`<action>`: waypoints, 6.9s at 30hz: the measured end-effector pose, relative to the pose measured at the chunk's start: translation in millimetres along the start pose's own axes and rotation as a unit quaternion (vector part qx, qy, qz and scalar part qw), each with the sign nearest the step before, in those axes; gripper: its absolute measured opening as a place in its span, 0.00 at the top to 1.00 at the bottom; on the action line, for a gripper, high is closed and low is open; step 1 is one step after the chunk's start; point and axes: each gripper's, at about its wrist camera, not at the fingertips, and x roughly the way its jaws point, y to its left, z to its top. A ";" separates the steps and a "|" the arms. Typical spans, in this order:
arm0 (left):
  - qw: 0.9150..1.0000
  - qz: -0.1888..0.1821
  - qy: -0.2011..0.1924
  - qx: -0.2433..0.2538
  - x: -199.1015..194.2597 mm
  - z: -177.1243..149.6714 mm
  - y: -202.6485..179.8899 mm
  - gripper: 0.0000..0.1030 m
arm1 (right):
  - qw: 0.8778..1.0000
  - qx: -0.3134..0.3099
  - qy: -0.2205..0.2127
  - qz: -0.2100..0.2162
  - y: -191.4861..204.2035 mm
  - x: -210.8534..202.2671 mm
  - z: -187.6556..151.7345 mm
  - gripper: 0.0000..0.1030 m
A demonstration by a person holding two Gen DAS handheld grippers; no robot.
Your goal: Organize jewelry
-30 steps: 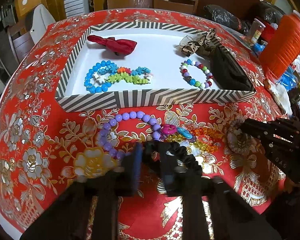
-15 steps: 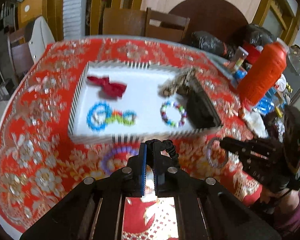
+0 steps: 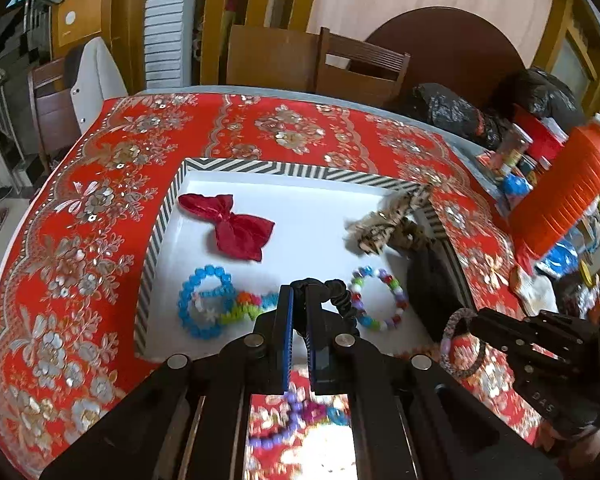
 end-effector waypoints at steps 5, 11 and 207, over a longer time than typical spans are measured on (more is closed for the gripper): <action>1.000 0.005 0.004 -0.016 24.0 11.8 4.4 0.96 | 1.000 0.001 -0.005 -0.008 -3.7 13.4 29.0 0.91; 0.999 0.001 0.008 -0.054 50.7 25.5 14.9 0.96 | 0.999 0.033 -0.009 -0.011 -16.6 42.0 74.8 0.91; 0.999 0.052 0.007 -0.011 75.8 58.9 28.5 0.74 | 0.993 0.086 0.009 0.079 33.3 64.7 42.3 0.54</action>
